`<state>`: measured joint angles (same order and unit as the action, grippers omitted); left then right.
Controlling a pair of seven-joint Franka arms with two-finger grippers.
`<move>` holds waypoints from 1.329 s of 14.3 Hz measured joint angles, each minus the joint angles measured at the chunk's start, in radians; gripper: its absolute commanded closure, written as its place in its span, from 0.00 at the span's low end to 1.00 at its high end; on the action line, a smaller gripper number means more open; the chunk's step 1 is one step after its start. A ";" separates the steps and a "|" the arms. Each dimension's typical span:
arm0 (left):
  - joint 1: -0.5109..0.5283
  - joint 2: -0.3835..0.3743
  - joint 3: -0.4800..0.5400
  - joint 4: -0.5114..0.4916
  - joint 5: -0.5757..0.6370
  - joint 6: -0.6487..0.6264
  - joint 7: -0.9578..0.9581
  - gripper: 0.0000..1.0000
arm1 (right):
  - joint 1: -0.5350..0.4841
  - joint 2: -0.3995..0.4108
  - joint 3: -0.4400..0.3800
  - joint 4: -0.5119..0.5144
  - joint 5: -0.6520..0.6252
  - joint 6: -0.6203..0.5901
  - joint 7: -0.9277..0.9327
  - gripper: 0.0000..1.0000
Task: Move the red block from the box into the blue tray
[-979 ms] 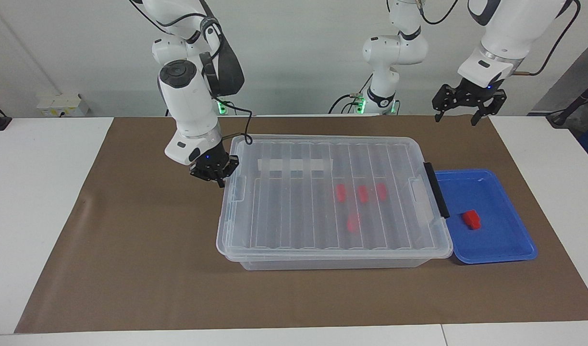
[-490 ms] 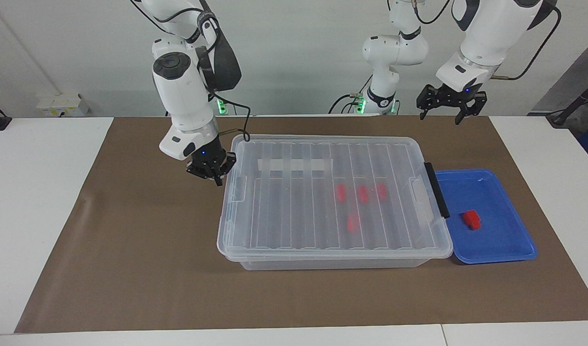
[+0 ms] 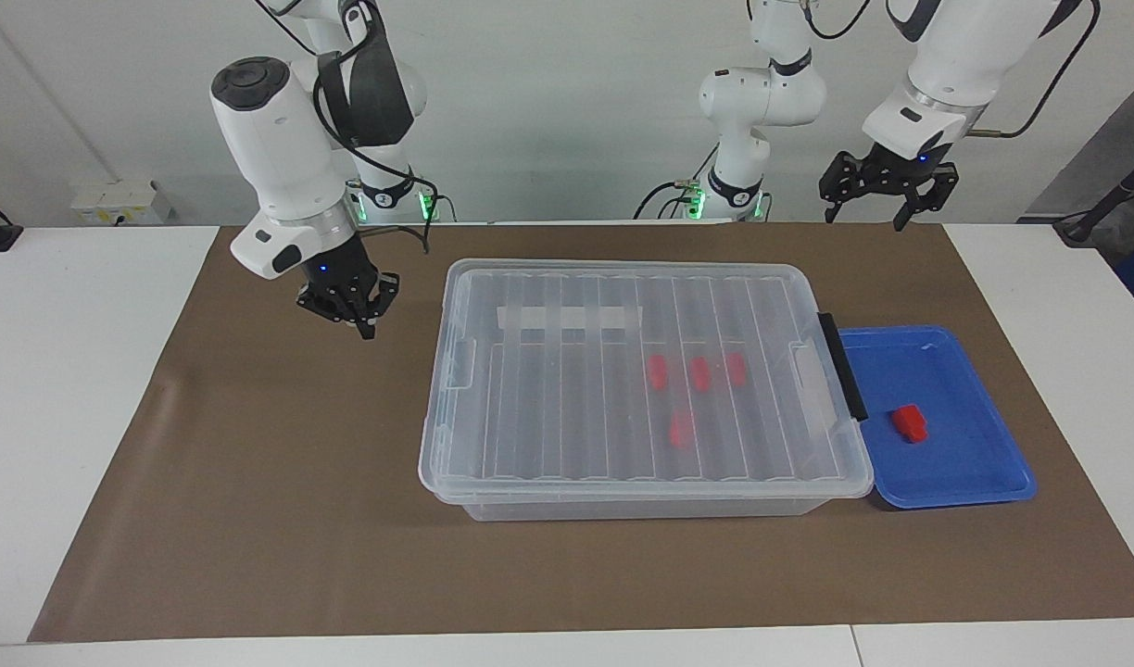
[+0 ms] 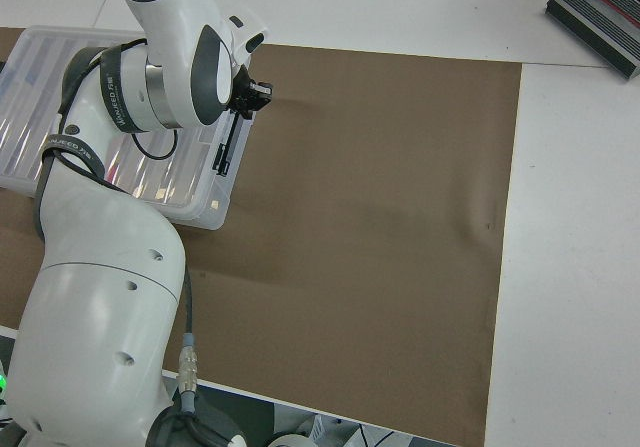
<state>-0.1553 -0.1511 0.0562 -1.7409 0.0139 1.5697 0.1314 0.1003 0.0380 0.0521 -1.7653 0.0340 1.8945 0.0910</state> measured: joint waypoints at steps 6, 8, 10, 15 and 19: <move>-0.002 0.022 0.011 -0.008 0.000 0.038 0.001 0.00 | -0.058 -0.069 -0.005 0.045 -0.045 -0.149 0.027 0.00; -0.011 0.018 0.010 -0.005 0.000 0.042 0.001 0.00 | -0.086 -0.093 -0.006 0.058 -0.047 -0.197 0.028 0.00; -0.012 0.014 0.011 -0.004 0.000 0.043 0.001 0.00 | -0.118 -0.105 -0.006 0.079 -0.047 -0.234 0.028 0.00; -0.012 0.013 0.022 -0.004 0.000 0.046 0.001 0.00 | -0.136 -0.097 -0.007 0.138 -0.048 -0.279 0.028 0.00; -0.009 0.015 0.053 -0.005 0.001 0.114 0.001 0.00 | -0.136 -0.086 -0.007 0.168 -0.048 -0.305 0.028 0.00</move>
<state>-0.1644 -0.1363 0.1095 -1.7464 0.0150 1.6842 0.1321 -0.0360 -0.0482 0.0453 -1.5970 -0.0145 1.5896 0.1193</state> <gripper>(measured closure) 0.000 0.000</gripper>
